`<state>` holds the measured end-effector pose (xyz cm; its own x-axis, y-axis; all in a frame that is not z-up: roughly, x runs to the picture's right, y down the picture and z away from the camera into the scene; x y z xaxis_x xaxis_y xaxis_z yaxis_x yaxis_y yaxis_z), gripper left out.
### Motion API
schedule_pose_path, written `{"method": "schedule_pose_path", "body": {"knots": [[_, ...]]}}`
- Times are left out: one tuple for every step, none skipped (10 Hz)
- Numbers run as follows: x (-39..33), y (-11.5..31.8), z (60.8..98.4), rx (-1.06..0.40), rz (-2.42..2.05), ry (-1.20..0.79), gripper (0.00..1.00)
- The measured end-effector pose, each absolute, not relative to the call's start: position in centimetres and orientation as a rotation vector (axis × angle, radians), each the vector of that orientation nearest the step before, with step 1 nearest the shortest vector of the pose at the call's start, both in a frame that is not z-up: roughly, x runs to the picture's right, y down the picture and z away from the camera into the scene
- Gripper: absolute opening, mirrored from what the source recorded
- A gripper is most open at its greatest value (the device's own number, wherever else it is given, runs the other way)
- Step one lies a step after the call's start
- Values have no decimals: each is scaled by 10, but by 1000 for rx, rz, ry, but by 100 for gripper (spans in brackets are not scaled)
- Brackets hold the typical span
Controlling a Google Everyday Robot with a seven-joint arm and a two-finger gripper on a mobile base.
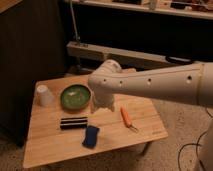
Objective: Drag the pepper across the table
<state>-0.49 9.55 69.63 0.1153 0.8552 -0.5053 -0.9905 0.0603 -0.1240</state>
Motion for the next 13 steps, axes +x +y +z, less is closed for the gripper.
{"method": "schedule_pose_path", "body": {"knots": [[-4, 97, 695, -500, 1437, 332, 65], [-7, 97, 695, -504, 1435, 330, 65], [-5, 97, 695, -505, 1439, 333, 65], [-4, 97, 695, -502, 1440, 333, 65], [-5, 97, 695, -503, 1437, 332, 65], [-5, 97, 695, -506, 1434, 327, 65], [-2, 96, 696, -509, 1424, 311, 65], [5, 97, 699, -510, 1425, 311, 65], [18, 95, 704, -505, 1425, 313, 65], [41, 92, 711, -493, 1428, 317, 65], [68, 89, 719, -485, 1426, 313, 65], [99, 86, 726, -484, 1434, 314, 65], [125, 85, 730, -482, 1447, 318, 65]]}}
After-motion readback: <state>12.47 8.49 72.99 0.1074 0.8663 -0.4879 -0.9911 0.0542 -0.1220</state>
